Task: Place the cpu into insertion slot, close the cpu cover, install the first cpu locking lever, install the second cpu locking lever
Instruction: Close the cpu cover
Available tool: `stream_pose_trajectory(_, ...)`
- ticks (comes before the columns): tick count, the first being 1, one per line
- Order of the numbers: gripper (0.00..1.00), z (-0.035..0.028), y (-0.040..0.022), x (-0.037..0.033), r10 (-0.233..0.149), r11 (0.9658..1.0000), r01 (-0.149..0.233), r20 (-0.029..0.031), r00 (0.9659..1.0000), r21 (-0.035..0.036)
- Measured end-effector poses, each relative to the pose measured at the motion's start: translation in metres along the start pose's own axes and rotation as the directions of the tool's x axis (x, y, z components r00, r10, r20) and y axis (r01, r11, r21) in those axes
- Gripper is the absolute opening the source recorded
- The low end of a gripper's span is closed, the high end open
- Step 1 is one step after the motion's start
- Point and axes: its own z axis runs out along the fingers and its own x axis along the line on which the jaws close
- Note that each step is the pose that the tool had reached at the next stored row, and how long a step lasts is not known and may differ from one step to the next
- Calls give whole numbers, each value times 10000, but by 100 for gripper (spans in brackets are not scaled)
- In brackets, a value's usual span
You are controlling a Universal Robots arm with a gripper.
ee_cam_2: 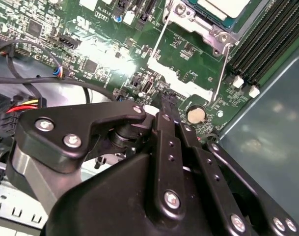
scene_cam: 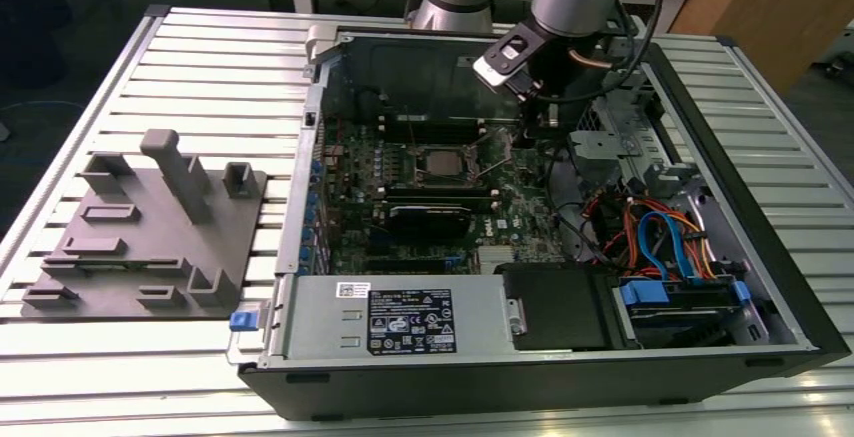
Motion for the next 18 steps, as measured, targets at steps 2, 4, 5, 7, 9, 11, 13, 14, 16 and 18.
stream_pose_trajectory(2,11,6,-28,2,-1,10000,1,-20,10000,0)
stream_pose_trajectory(4,11,9,-78,4,0,10000,0,-48,10000,2)
stream_pose_trajectory(5,11,10,-104,5,1,10000,-1,-60,10000,2)
stream_pose_trajectory(7,11,13,-129,4,1,10000,-1,-66,10000,2)
stream_pose_trajectory(9,11,13,-129,4,0,10000,0,-66,10000,2)
stream_pose_trajectory(11,11,13,-129,5,0,10000,0,-65,10000,2)
stream_pose_trajectory(13,11,13,-129,5,0,10000,0,-64,10000,2)
stream_pose_trajectory(14,11,14,-129,5,0,10000,0,-64,10000,2)
stream_pose_trajectory(16,11,14,-129,5,0,10000,0,-64,10000,2)
stream_pose_trajectory(18,11,14,-129,5,1,10000,-1,-65,10000,2)
